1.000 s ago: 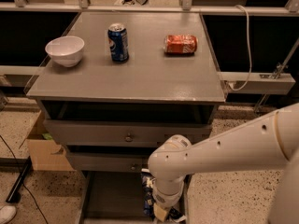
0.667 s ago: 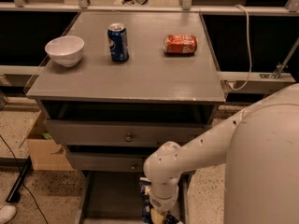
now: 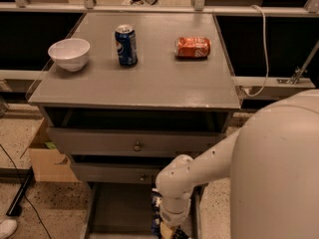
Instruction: Place blue chip bag into bottom drawer
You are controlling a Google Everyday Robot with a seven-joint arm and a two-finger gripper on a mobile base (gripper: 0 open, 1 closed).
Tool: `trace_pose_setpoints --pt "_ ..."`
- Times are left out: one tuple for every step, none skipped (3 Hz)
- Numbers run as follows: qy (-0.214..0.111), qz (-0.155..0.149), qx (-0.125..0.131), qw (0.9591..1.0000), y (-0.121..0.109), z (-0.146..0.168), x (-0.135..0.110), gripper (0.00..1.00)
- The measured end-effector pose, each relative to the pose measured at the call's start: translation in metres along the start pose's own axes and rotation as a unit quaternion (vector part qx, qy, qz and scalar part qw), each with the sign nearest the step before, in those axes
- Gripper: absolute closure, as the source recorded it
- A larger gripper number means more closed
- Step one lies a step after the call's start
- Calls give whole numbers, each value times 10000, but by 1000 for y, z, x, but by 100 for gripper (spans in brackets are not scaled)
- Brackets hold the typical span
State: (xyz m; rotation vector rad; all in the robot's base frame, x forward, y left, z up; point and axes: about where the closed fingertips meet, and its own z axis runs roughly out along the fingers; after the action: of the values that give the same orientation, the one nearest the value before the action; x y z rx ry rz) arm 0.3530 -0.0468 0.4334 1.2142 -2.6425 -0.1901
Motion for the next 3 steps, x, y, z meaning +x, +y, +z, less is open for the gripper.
trace_pose_setpoints --pt "-226 422 -87 9988 -15 23 -7 100" --pt "-342 620 -115 9974 -23 35 -18 100" --pt "-316 649 -115 9973 -23 42 -21 100"
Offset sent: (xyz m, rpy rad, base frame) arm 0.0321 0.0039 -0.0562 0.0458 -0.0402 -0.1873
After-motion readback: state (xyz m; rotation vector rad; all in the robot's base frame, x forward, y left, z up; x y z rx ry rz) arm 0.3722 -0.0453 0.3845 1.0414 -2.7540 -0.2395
